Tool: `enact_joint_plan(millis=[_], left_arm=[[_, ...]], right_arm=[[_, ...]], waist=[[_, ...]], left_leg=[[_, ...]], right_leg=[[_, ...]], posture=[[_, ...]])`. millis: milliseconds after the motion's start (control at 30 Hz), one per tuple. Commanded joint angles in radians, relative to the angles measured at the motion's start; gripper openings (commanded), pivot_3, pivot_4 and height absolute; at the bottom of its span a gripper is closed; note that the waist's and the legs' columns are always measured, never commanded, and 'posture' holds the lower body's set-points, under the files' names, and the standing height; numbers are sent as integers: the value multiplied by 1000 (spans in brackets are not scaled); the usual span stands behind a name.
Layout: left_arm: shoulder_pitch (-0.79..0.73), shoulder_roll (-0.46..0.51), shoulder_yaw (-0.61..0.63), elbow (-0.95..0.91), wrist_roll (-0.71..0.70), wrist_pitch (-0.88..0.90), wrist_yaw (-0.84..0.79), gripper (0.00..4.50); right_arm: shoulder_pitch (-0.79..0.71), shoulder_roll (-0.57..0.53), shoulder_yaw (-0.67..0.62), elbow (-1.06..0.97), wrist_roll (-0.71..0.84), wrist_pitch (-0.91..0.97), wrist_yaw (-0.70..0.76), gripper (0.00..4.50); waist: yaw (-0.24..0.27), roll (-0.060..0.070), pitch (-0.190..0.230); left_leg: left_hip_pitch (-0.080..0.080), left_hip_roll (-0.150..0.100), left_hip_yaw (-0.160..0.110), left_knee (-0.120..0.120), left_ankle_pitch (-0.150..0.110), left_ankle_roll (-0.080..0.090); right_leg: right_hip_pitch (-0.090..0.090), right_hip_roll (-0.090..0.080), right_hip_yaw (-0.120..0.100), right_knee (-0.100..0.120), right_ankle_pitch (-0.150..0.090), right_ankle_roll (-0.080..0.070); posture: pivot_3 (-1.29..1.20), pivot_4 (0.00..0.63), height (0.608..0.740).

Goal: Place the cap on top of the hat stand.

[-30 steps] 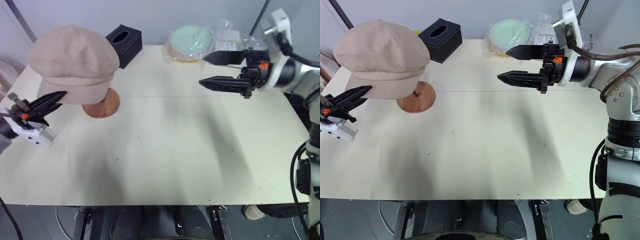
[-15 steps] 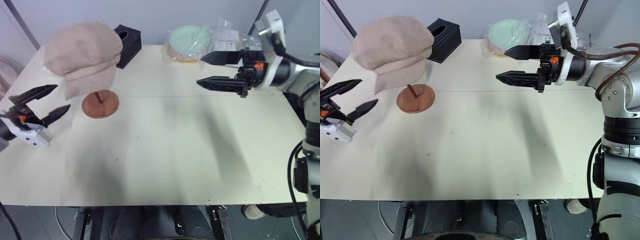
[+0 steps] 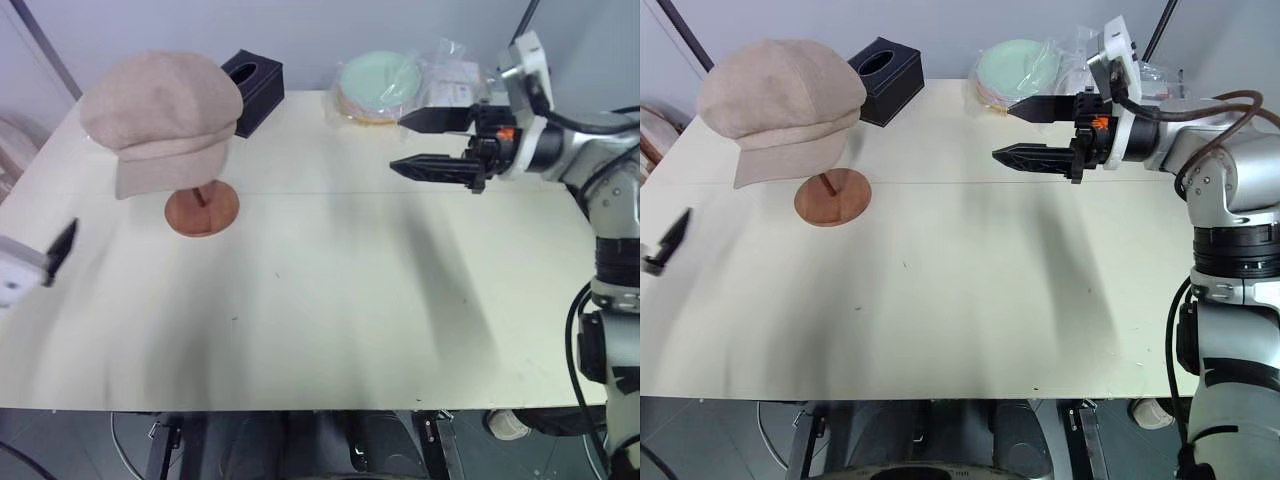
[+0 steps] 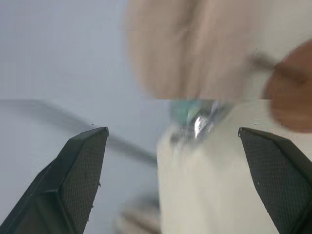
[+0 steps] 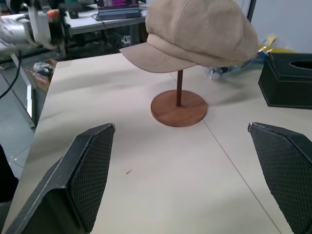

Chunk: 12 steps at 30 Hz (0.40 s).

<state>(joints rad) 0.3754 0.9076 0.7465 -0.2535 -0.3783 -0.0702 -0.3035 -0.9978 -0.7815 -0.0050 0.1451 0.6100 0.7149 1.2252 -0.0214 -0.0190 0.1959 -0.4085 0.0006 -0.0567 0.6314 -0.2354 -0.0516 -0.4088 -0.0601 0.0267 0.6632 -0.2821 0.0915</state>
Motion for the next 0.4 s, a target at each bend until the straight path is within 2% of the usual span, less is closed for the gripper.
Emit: enact_joint_plan(millis=[33,133,200,300,400], left_arm=[[91,-27,255,-170,-594,445,-25,4473],[151,-32,438,-180,-865,595,-124,4473],[181,-23,533,-172,-967,660,-207,4473],[235,9,618,-155,-1026,756,-302,4473],[243,33,647,-146,-1010,791,-344,4473]], right_arm=[[-53,-1,-12,52,-26,-43,27,4500],[-77,11,-3,95,-47,-61,47,4500],[-93,21,1,121,-59,-71,61,4500],[-115,35,7,159,-72,-81,79,4500],[-127,45,8,186,-84,-89,91,4500]], waist=[[0,0,0],[-2,1,0],[-2,0,0],[1,1,0],[1,1,0]], left_leg=[[1,0,0,0,0,0],[1,-1,-1,0,0,0],[1,0,-1,0,0,0],[1,-3,0,0,0,0],[1,-3,0,0,0,0]], right_leg=[[0,0,0,0,0,0],[0,0,0,0,0,0],[1,1,-1,0,0,-1],[1,2,-1,0,-1,-2],[2,2,-1,-1,-2,-4]], posture=[[0,150,740],[0,150,740],[0,150,740],[0,150,740],[0,150,740]])
